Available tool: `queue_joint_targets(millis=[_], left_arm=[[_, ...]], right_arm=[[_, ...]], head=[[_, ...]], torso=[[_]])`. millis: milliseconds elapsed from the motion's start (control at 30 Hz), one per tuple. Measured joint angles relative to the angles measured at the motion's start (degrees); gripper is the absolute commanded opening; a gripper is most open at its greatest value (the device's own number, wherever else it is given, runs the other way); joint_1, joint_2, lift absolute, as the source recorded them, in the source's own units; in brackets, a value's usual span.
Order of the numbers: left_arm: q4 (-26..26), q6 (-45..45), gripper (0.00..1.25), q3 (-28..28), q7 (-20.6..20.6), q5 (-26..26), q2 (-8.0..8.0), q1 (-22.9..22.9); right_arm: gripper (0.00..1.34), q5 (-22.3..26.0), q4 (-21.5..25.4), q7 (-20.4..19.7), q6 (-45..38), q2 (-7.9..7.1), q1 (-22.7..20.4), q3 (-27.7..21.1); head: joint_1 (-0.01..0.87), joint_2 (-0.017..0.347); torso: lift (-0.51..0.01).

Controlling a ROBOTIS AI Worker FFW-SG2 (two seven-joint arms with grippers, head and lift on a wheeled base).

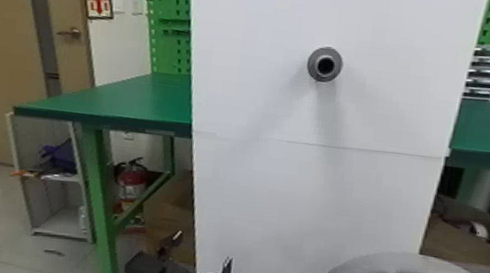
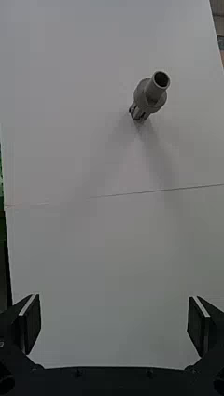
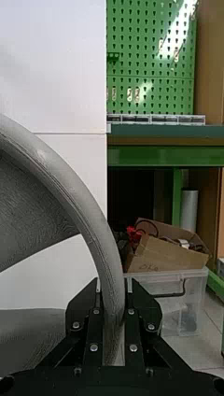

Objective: Hold the wheel and insert it

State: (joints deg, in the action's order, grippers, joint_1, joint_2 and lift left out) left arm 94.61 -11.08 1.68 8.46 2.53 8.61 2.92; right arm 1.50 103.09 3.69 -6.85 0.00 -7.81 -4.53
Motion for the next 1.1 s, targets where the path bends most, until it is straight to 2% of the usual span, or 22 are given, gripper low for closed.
queue_joint_targets(millis=[500, 1100], left_arm=[[-2.04, -2.39, 1.15, -0.58, 0.03, -1.62, 0.00, 0.49], [-1.45, -2.45, 1.15, 0.18, -0.02, -1.00, 0.00, -0.38]], right_arm=[[0.25, 1.25, -2.16, 0.00, 0.23, 0.00, -0.13, 0.26], [0.25, 0.36, 12.11, 0.00, -17.78, 0.00, 3.66, 1.36]], head=[[0.344, 0.310], [0.344, 0.310]], torso=[[-0.484], [-0.484]])
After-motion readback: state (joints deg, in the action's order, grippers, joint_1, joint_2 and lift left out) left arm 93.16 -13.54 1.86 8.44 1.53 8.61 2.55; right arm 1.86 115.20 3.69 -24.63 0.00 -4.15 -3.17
